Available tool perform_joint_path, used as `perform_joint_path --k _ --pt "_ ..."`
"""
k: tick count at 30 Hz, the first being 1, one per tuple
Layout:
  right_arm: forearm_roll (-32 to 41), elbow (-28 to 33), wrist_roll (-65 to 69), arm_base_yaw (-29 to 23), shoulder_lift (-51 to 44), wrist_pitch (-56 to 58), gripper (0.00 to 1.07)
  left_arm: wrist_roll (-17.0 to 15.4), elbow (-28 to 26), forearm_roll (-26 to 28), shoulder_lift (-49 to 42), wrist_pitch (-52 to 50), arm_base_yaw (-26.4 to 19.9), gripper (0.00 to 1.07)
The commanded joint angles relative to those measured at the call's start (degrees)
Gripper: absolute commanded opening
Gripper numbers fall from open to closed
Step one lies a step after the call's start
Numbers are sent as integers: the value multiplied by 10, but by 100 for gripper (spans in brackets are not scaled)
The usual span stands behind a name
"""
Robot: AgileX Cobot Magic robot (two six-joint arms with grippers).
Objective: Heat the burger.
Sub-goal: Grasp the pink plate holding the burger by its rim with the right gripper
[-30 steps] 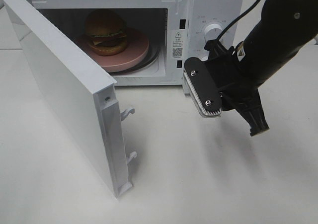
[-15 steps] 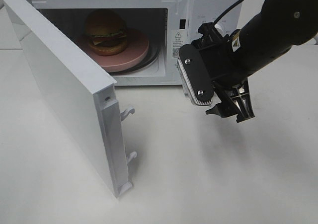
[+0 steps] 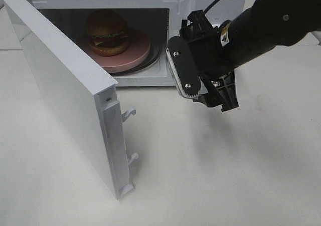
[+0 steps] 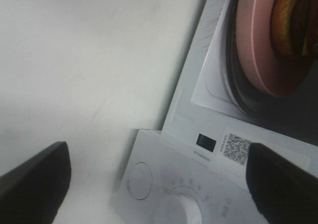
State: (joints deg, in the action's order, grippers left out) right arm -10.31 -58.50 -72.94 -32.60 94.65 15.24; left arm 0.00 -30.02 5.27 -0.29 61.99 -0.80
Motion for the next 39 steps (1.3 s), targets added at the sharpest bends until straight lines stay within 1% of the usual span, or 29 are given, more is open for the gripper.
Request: perform_joint_path --k 1,9,14,20,22,24,25,28,30,32,33,34,35,37,38,39 --pt "-5 -27 10 -3 18 -6 91 -3 2 1 -2 -7 -1 100" --pt "-17 -72 10 -3 66 -11 90 -3 2 1 -2 -7 -1 100" --pt "-17 -114 10 -9 106 -20 89 -3 2 1 -2 -7 -1 100" --pt "-17 -136 10 -14 125 -28 89 -3 2 1 -2 -7 -1 100" --pt "-17 -159 10 -17 150 -30 88 -3 2 1 -2 -7 -1 100" --pt "-17 -166 11 -17 157 -33 88 -3 2 1 -2 -7 -1 100" --pt "-18 -179 22 -19 169 -36 88 -3 2 1 -2 -7 -1 100" --pt "-19 -184 28 -19 175 -36 88 -3 2 1 -2 -7 -1 100" --pt "-19 -211 42 -19 201 -36 88 -3 2 1 -2 -7 -1 100" --pt "-21 -217 42 -19 207 -37 88 -3 2 1 -2 -7 -1 100" --pt "-25 -233 51 -19 221 -36 88 -3 2 1 -2 -7 -1 100" --pt "-25 -233 51 -19 221 -36 88 -3 2 1 -2 -7 -1 100" --pt "-34 -253 70 -19 238 -36 88 -3 2 1 -2 -7 -1 100" --pt "-34 -261 77 -19 245 -35 87 -3 2 1 -2 -7 -1 100" --pt "-43 -282 94 -19 261 -28 87 -3 2 1 -2 -7 -1 100" --pt "-43 -282 94 -19 261 -28 87 -3 2 1 -2 -7 -1 100"
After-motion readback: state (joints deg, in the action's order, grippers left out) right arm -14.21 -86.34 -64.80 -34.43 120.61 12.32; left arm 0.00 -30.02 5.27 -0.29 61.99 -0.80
